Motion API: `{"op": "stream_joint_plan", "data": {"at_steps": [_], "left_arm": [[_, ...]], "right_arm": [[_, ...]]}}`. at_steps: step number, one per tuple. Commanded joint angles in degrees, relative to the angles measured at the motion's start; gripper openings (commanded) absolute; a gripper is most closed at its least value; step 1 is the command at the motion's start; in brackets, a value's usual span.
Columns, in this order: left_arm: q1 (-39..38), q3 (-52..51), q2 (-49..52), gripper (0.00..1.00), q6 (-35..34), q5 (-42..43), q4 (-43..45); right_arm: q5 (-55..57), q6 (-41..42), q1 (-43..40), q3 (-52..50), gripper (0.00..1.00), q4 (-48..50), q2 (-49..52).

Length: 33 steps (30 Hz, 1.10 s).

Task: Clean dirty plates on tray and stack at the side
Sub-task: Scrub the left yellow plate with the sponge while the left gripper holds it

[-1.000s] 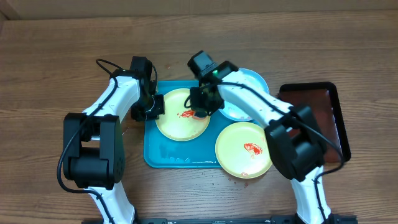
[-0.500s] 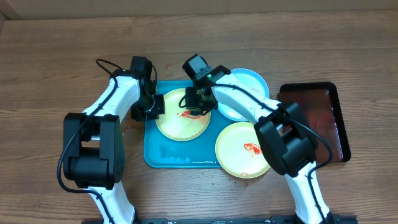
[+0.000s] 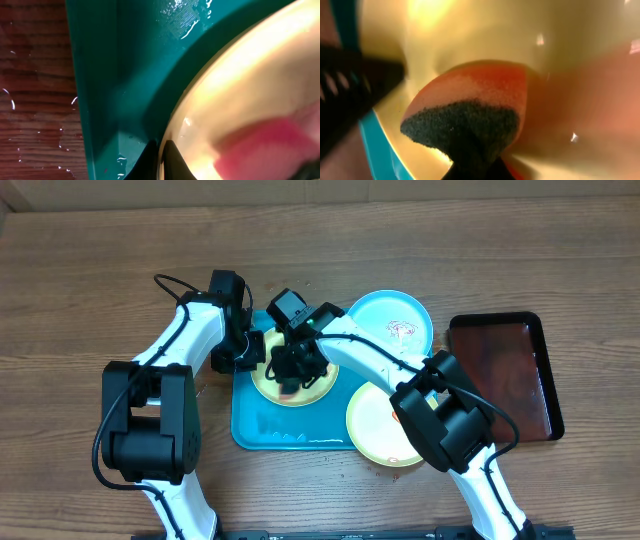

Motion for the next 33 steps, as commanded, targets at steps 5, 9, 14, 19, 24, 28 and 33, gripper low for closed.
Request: {"op": "stream_joint_plan", "data": {"at_steps": [5, 9, 14, 19, 24, 28, 33], "left_arm": [[-0.5, -0.2, 2.3, 0.05, 0.3, -0.1, 0.7], [-0.5, -0.2, 2.3, 0.04, 0.3, -0.3, 0.7], [-0.5, -0.2, 2.3, 0.04, 0.3, -0.2, 1.0], [-0.5, -0.2, 2.3, 0.04, 0.3, -0.2, 1.1], [-0.5, -0.2, 2.3, 0.04, 0.3, -0.2, 1.2], [-0.5, -0.2, 2.3, 0.04, 0.3, -0.2, 1.2], [-0.5, -0.2, 2.3, 0.04, 0.6, -0.3, 1.0]], "right_arm": [[19.9, -2.6, -3.8, 2.8, 0.04, -10.7, 2.3], [22.6, -3.8, -4.7, 2.4, 0.04, -3.9, 2.4], [14.4, -4.1, -4.3, 1.2, 0.04, 8.4, 3.8], [-2.3, -3.6, -3.1, 1.2, 0.04, 14.1, 6.7], [-12.3, -3.7, -3.0, 2.1, 0.04, 8.7, 6.6], [-9.5, -5.5, -3.5, 4.8, 0.04, 0.1, 6.3], [11.1, -5.6, -4.8, 10.7, 0.04, -12.5, 6.2]]}}
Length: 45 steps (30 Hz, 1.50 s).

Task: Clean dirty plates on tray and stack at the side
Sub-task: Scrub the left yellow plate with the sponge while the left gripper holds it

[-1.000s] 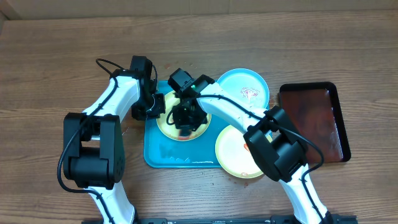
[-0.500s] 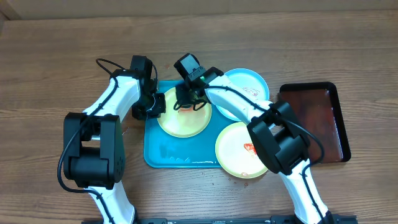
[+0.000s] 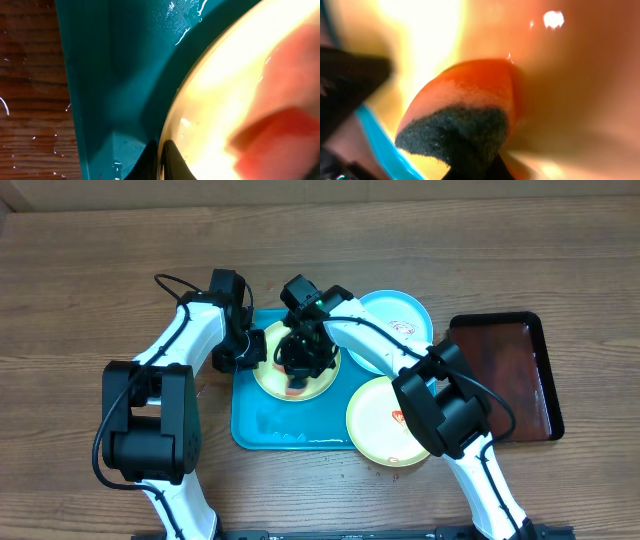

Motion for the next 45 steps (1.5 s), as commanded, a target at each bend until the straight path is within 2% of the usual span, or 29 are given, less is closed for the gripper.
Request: {"op": "stream_joint_plan", "data": {"at_steps": [1, 3, 7, 9, 14, 17, 20, 22, 23, 26, 30, 34, 38, 42, 45], "left_arm": [[-0.4, -0.2, 2.2, 0.04, 0.8, -0.9, 0.2], [-0.4, -0.2, 2.2, 0.04, 0.8, -0.9, 0.2], [-0.4, -0.2, 2.2, 0.04, 0.8, -0.9, 0.3], [-0.4, -0.2, 2.2, 0.04, 0.8, -0.9, 0.5], [-0.4, -0.2, 2.2, 0.04, 0.8, -0.9, 0.5], [-0.4, -0.2, 2.2, 0.04, 0.8, -0.9, 0.4], [-0.4, -0.2, 2.2, 0.04, 1.3, -0.9, 0.4], [-0.4, -0.2, 2.2, 0.04, 1.6, -1.1, 0.5], [-0.3, -0.2, 2.2, 0.04, 1.7, -1.3, 0.5], [-0.3, -0.2, 2.2, 0.04, 1.6, -1.2, 0.5], [-0.3, -0.2, 2.2, 0.04, 1.6, -1.3, 0.8], [-0.3, -0.2, 2.2, 0.04, 1.6, -1.3, 0.9], [-0.3, -0.2, 2.2, 0.04, 1.6, -1.3, 0.9], [-0.3, -0.2, 2.2, 0.04, 1.6, -1.3, 0.9], [-0.3, -0.2, 2.2, 0.04, 1.6, -1.3, 0.9]], "right_arm": [[20.5, -0.7, -0.9, 4.0, 0.04, -4.4, 1.9], [29.2, -0.7, -0.9, 4.6, 0.04, -4.7, 1.9], [35.0, -1.6, -0.9, 3.8, 0.04, 0.2, 2.0], [32.3, -3.0, -0.9, 3.0, 0.04, 5.0, 2.1], [11.9, -5.3, 0.1, 2.2, 0.04, 12.7, 3.1], [3.2, -5.6, 1.4, 2.2, 0.04, 11.7, 3.3], [0.6, -8.6, 2.6, 2.3, 0.04, 6.3, 3.3], [4.8, -9.1, 3.2, 2.3, 0.04, 0.7, 3.3], [12.1, -6.4, 3.3, 2.3, 0.04, -3.7, 3.3], [24.9, -2.8, 2.9, 2.3, 0.04, -9.0, 3.2], [36.4, -2.8, 1.7, 2.3, 0.04, -8.7, 3.2], [39.1, -3.1, 1.3, 2.3, 0.04, -2.7, 3.2], [31.6, -3.6, 1.4, 2.3, 0.04, 5.1, 3.3], [11.1, -5.0, 1.4, 2.3, 0.04, 11.9, 3.8], [1.7, -5.0, 1.6, 2.3, 0.04, 11.9, 4.3]]}}
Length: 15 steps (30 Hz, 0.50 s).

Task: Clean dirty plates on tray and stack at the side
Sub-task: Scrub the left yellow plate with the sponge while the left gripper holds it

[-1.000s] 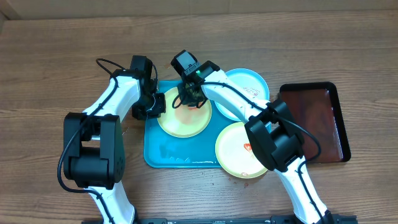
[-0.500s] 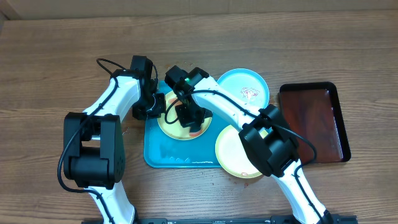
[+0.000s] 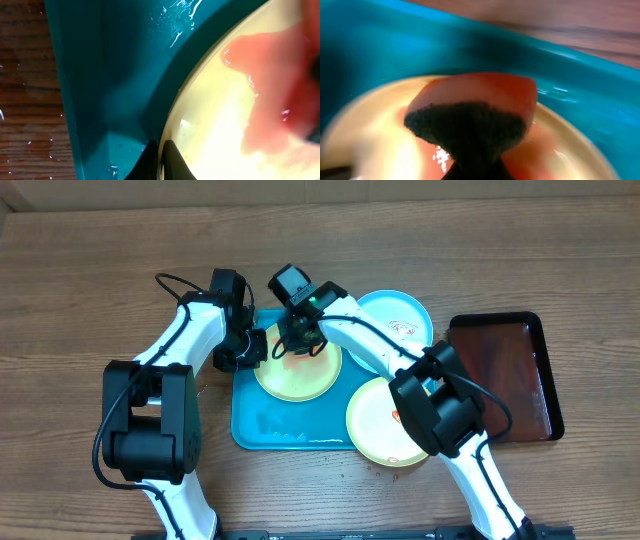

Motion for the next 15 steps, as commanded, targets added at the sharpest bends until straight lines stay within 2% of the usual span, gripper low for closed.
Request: {"op": "stream_joint_plan", "data": {"at_steps": [1, 8, 15], "left_arm": [[-0.3, -0.2, 2.1, 0.04, 1.2, -1.7, 0.3], [-0.3, -0.2, 2.0, 0.04, 4.2, -3.3, 0.1], [-0.3, -0.2, -2.6, 0.04, 4.2, -7.2, -0.2]], "right_arm": [[-17.6, -0.5, 1.0, -1.0, 0.04, -1.4, 2.7], [-15.5, -1.9, -0.2, -1.0, 0.04, -14.2, 1.2], [-8.9, -1.5, -5.7, 0.8, 0.04, -18.8, -10.6]]}}
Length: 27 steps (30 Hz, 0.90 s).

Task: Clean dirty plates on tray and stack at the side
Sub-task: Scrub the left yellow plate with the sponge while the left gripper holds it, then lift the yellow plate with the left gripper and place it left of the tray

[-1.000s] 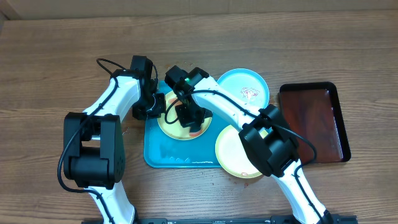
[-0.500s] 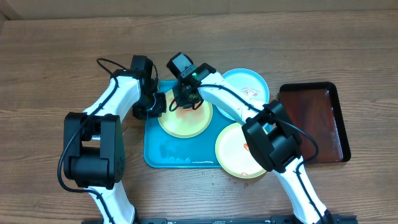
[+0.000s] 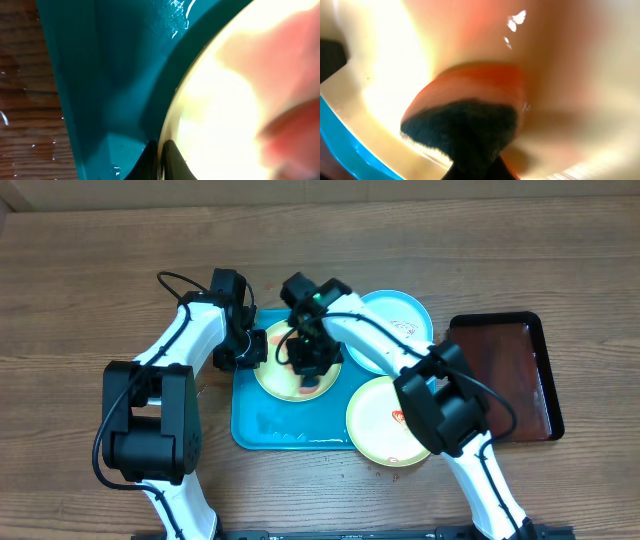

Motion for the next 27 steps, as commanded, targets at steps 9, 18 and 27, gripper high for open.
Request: {"op": "stream_joint_plan", "data": {"at_steps": [9, 18, 27], "left_arm": [[-0.3, -0.2, -16.5, 0.04, 5.4, -6.8, -0.9], [-4.4, -0.2, -25.0, 0.04, -1.0, -24.9, -7.0], [-21.3, -0.2, -25.8, 0.04, -16.0, -56.9, -16.5]], "right_arm": [[3.1, 1.0, -18.4, 1.4, 0.04, -2.9, -28.3], [3.2, 0.7, -34.9, 1.4, 0.04, -5.9, -37.7], [3.2, -0.2, -38.2, 1.3, 0.04, -8.2, -37.7]]}}
